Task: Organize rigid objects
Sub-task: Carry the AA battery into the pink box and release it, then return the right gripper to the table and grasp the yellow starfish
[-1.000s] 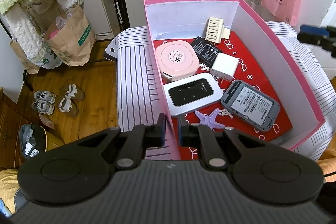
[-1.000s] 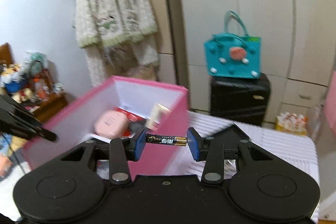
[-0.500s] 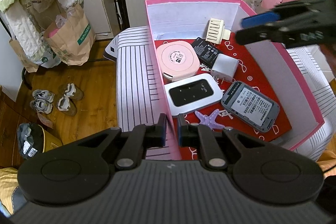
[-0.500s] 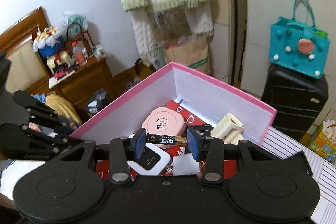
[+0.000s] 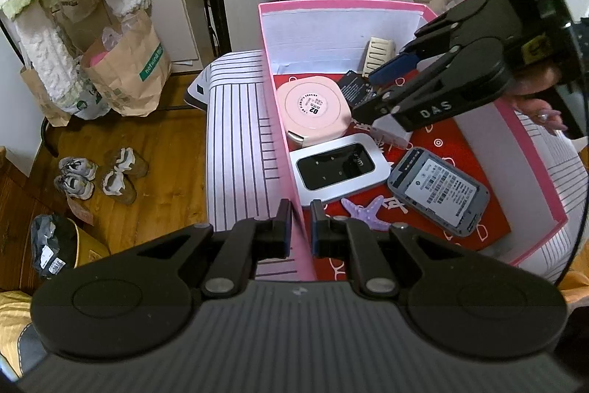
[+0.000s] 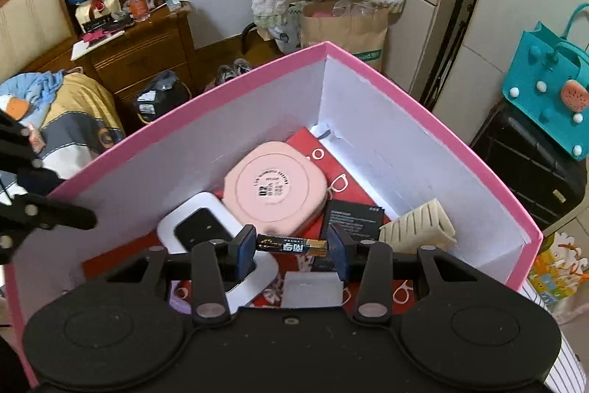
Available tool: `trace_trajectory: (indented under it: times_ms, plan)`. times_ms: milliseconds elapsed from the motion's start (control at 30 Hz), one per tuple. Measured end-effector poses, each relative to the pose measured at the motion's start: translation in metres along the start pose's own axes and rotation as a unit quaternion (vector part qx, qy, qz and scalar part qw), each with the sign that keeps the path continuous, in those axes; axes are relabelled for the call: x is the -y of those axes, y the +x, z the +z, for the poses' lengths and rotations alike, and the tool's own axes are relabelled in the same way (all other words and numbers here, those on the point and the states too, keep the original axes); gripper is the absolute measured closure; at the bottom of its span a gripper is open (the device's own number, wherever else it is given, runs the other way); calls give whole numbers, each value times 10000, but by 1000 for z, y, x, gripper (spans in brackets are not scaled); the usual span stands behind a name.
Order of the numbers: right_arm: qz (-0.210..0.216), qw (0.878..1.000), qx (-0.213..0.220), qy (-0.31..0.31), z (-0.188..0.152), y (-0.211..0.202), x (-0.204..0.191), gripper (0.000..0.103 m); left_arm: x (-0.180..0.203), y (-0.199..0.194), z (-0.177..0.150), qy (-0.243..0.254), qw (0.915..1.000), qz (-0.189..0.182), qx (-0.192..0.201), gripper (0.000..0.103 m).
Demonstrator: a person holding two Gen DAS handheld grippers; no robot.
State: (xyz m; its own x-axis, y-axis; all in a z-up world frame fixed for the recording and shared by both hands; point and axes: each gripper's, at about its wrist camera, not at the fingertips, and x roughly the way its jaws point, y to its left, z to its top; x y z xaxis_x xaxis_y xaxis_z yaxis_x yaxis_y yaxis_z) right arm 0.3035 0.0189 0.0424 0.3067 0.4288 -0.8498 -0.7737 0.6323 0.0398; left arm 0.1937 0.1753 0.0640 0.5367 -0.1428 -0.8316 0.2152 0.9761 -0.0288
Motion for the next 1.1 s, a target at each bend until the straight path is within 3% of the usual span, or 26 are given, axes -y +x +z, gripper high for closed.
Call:
trace_trajectory:
  times_ms: [300, 567, 833, 1100]
  plan:
    - [105, 9958, 611, 676, -12, -35, 24, 54, 0, 0, 0, -5, 10000, -9, 2, 93]
    - [-164, 9838, 1331, 1190, -62, -103, 41, 48, 0, 0, -1, -24, 10000, -16, 20, 93]
    - [-810, 9713, 1465, 1689, -130, -141, 60, 44, 1, 0, -1, -69, 10000, 24, 38, 93]
    - [-1174, 9522, 1299, 2503, -195, -140, 97, 43, 2, 0, 1, -149, 9998, 91, 30, 93]
